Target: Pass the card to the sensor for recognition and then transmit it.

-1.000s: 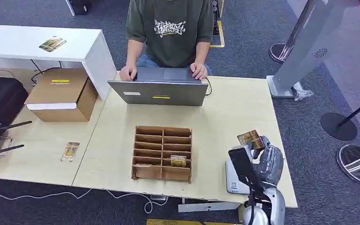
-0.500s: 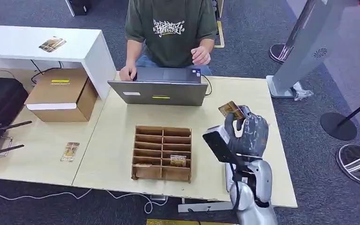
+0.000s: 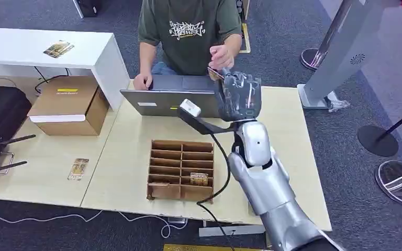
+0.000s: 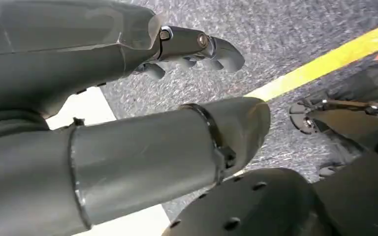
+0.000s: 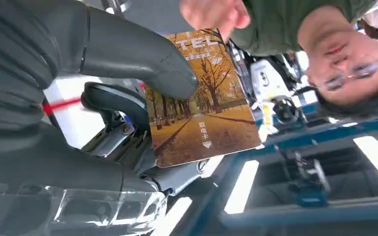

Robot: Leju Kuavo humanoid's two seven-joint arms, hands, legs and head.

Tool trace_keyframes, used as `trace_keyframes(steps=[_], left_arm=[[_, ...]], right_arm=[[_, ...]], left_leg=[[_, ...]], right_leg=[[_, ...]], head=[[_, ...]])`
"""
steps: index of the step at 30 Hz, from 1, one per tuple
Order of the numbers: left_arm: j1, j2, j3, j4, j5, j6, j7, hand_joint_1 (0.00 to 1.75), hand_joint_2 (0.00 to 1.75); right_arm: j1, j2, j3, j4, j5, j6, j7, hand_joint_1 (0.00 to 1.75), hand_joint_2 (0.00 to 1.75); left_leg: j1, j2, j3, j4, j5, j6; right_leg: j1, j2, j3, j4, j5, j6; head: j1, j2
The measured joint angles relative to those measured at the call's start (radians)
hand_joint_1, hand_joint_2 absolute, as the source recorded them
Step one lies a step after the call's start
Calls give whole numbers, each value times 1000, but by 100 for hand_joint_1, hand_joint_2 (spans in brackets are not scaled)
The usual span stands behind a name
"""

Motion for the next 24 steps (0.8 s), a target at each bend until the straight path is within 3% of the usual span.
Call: trace_keyframes(steps=[5, 13, 24], left_arm=[[-9, 0, -22, 1, 0, -6, 4, 0, 0], [-8, 0, -40, 2, 12, -8, 5, 0, 0], [-9, 0, -55, 2, 15, -11, 20, 0, 0]], right_arm=[[-129, 21, 38, 174, 73, -16, 33, 173, 175], [-297, 62, 97, 419, 105, -29, 150, 175, 175], [-352, 65, 105, 534, 105, -26, 171, 173, 175]], left_leg=[[0, -1, 0, 0, 0, 0], [0, -1, -1, 0, 0, 0], [0, -1, -1, 0, 0, 0]], right_leg=[[0, 0, 0, 0, 0, 0], [0, -1, -1, 0, 0, 0], [0, -1, -1, 0, 0, 0]], head=[[0, 0], [0, 0], [0, 0]])
